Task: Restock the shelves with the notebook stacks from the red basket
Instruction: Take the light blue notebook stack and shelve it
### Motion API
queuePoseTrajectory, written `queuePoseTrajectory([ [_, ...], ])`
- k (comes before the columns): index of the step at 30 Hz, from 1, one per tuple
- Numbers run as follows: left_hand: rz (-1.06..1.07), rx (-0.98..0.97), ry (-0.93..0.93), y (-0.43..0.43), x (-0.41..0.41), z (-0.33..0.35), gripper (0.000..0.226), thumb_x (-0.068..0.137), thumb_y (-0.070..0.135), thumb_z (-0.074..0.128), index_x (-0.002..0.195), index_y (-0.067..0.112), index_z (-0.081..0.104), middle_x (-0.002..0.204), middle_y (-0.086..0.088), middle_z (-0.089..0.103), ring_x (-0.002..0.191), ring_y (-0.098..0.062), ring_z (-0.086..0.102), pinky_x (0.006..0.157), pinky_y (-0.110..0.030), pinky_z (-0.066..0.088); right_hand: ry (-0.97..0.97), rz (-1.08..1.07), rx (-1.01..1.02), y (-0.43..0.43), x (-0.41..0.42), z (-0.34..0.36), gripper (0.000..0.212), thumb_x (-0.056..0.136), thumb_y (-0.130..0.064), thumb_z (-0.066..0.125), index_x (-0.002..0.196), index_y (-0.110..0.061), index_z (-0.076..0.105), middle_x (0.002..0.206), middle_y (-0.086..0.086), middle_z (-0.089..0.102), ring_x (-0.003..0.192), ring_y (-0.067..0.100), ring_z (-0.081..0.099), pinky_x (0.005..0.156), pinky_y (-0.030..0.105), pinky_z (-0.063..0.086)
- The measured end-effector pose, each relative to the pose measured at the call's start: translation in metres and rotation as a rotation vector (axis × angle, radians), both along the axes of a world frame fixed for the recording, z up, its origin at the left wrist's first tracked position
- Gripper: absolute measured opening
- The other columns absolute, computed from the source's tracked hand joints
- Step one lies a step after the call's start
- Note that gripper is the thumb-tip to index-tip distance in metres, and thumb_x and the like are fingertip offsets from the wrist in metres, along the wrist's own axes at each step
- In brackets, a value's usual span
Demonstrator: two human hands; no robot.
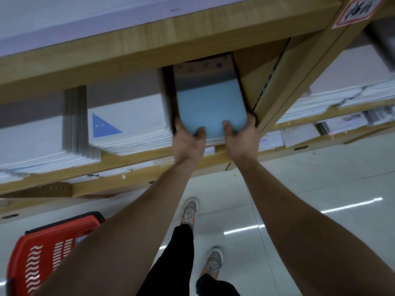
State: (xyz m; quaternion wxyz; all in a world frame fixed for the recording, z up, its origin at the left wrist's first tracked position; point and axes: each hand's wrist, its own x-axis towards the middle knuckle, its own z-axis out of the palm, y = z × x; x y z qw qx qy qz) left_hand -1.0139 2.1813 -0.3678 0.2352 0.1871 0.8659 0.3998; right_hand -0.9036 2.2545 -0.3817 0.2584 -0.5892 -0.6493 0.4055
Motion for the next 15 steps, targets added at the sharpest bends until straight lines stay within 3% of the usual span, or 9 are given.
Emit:
queuePoseTrajectory([
  [6,0.038,0.065,-0.031,0.013,-0.006,-0.010,0.070,0.092,0.032,0.069,0.151,0.016,0.036,0.133,-0.005,0.064,0.118,-0.028,0.063,0.092,-0.024,0.046,0.079,-0.008,0.000,0.002,-0.004,-0.005,0.076,0.092,-0.046,0.066,0.152,-0.015,0.032,0.141,0.009,0.053,0.126,0.027,0.054,0.104,0.042,0.049],
  [10,0.018,0.069,-0.013,0.015,-0.003,-0.013,0.071,0.093,0.033,0.069,0.152,0.013,0.034,0.136,-0.007,0.061,0.121,-0.028,0.061,0.093,-0.022,0.043,0.028,0.052,0.029,-0.020,0.017,-0.007,0.076,0.099,-0.037,0.060,0.159,-0.014,0.020,0.156,0.010,0.040,0.139,0.029,0.044,0.113,0.038,0.040],
  [12,0.006,0.051,0.007,0.017,-0.003,-0.013,0.072,0.093,0.035,0.068,0.152,0.013,0.033,0.137,-0.008,0.060,0.121,-0.030,0.061,0.099,-0.029,0.047,-0.024,0.102,0.056,-0.026,0.022,-0.006,0.071,0.102,-0.034,0.055,0.160,-0.013,0.019,0.159,0.013,0.036,0.143,0.030,0.039,0.112,0.032,0.034],
  [15,-0.001,-0.001,0.036,0.026,-0.007,-0.011,0.070,0.093,0.038,0.067,0.150,0.014,0.033,0.135,-0.009,0.062,0.120,-0.034,0.061,0.099,-0.037,0.050,-0.098,0.165,0.078,-0.020,0.014,-0.007,0.074,0.101,-0.040,0.052,0.160,-0.012,0.018,0.159,0.016,0.035,0.144,0.035,0.038,0.114,0.043,0.038],
])
